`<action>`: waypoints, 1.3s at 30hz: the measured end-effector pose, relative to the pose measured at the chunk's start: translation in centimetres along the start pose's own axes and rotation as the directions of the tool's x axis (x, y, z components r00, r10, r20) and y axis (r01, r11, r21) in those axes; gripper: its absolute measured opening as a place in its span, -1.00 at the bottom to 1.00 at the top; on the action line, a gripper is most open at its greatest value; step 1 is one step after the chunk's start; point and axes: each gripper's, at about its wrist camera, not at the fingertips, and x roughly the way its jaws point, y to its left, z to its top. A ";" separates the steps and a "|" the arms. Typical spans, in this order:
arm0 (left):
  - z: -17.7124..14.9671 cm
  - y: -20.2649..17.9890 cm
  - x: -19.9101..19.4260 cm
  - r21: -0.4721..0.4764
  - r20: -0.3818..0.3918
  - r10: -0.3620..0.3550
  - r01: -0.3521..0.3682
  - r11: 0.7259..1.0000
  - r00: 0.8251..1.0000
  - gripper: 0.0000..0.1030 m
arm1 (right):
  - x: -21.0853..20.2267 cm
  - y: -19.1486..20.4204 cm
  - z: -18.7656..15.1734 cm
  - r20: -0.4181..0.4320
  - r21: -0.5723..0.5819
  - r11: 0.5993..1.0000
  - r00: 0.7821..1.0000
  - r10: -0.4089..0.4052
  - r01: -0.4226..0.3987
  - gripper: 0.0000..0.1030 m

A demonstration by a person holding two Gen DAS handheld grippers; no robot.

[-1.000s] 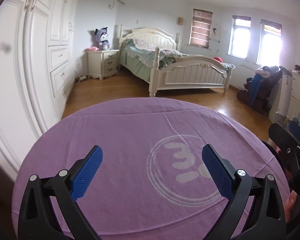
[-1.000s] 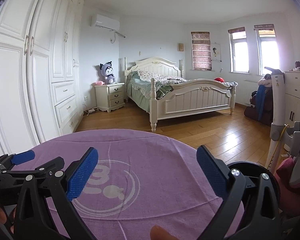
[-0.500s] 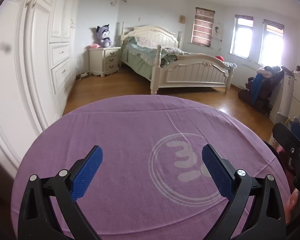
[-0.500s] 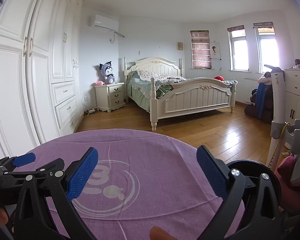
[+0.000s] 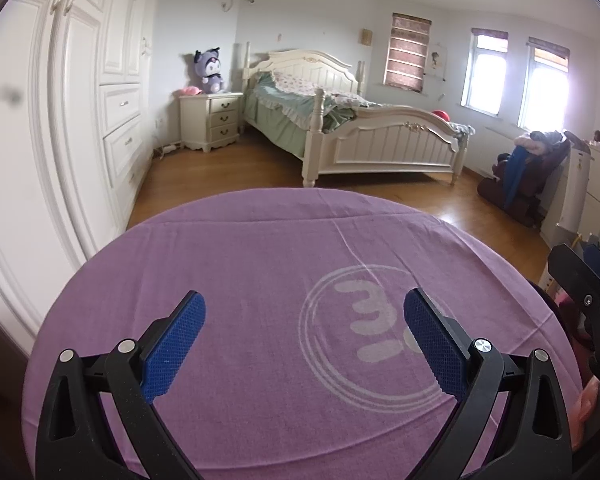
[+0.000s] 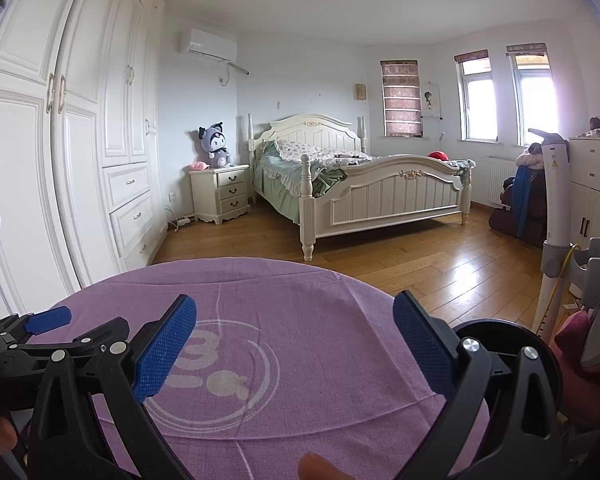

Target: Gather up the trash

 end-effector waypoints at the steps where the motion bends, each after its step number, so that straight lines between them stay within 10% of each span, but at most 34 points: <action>1: 0.0 0.0 0.0 0.001 0.000 0.001 -0.001 1.000 1.000 0.90 | 0.0 0.0 0.0 0.000 0.000 1.000 1.000 0.000 0.000 0.90; 39: 0.0 0.5 0.2 -0.014 -0.008 0.002 -0.002 1.000 1.000 0.90 | 0.0 -0.2 -0.2 -0.003 0.004 1.000 1.000 0.001 -0.001 0.90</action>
